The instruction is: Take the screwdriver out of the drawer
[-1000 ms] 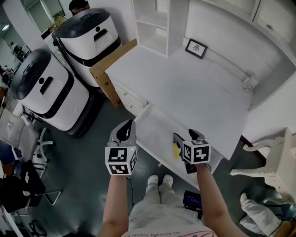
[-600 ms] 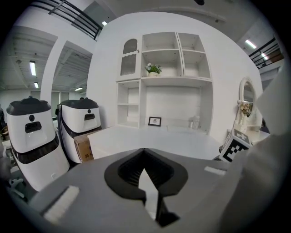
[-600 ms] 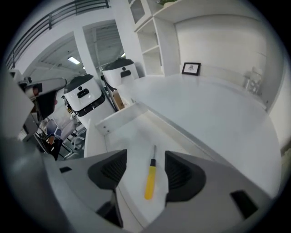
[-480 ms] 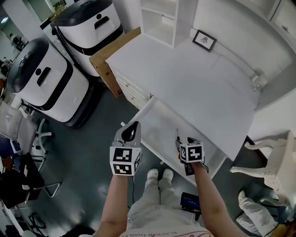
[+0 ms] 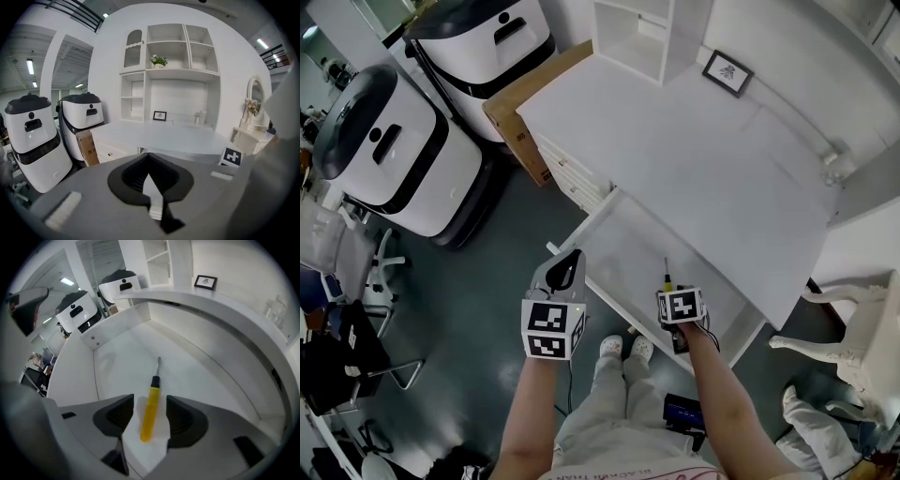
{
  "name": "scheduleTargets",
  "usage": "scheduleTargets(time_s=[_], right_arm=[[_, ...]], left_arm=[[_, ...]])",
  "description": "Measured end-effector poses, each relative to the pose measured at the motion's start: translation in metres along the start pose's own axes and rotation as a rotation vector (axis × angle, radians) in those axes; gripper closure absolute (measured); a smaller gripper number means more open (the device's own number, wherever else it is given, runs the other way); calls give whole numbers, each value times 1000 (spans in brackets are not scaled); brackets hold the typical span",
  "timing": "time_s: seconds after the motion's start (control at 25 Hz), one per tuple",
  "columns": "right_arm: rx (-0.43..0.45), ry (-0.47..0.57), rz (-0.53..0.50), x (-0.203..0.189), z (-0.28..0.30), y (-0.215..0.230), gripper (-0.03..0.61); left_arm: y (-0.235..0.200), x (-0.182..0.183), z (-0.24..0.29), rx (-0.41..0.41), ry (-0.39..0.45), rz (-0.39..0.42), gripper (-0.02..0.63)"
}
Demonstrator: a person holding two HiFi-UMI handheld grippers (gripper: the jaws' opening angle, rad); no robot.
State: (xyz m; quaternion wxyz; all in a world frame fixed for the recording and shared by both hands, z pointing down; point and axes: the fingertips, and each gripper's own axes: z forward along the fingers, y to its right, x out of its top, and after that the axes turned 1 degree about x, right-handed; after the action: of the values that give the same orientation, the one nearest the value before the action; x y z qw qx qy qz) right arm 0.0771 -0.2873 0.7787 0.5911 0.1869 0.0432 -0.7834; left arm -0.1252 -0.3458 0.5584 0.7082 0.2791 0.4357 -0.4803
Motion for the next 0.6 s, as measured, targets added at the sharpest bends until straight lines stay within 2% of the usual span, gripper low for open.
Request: scheduleTargets(time_s=[0.32,0.52,0.56,0.6], right_arm=[[-37,-65,-56,-13,16,2,382],[-62,-58,-72,-8,13,3,394],[-67,-57,-71,-7,13,4,402],[-75,-57,-70,-7,13,6,436]], left_arm=[[-6,-10,0,7,-22,-5,604],[-9,-9,-3,14,-21,-6,604],[-10,-9,-3,15,-21,-6,604],[-10,-9,-3,15,-21,-7,604]])
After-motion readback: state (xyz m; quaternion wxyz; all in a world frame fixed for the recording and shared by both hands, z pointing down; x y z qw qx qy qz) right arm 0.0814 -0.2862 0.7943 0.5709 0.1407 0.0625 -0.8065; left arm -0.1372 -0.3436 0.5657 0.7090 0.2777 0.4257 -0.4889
